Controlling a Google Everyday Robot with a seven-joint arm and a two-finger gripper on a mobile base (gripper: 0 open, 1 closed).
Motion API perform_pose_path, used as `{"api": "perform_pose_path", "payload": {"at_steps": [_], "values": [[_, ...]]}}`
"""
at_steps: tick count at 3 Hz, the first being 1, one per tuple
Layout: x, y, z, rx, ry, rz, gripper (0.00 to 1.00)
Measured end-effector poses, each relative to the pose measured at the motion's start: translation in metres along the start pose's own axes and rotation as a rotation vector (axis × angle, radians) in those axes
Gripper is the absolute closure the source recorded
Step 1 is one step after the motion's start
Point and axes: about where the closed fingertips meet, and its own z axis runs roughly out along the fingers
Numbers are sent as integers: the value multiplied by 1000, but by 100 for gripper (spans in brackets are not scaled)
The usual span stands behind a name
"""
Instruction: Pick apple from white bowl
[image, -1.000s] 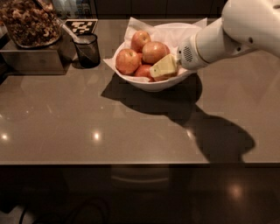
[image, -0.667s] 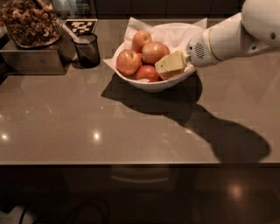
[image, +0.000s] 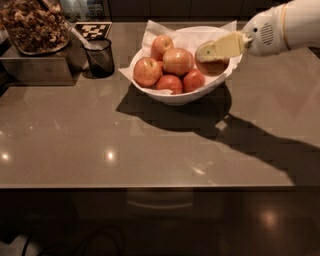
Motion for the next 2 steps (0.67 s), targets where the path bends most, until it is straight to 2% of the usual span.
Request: {"api": "perform_pose_path", "payload": {"at_steps": [1,2], "values": [[-36,3,-4,-66,-49,-36,100],[-67,16,5,-147,-67,-79,100]]}}
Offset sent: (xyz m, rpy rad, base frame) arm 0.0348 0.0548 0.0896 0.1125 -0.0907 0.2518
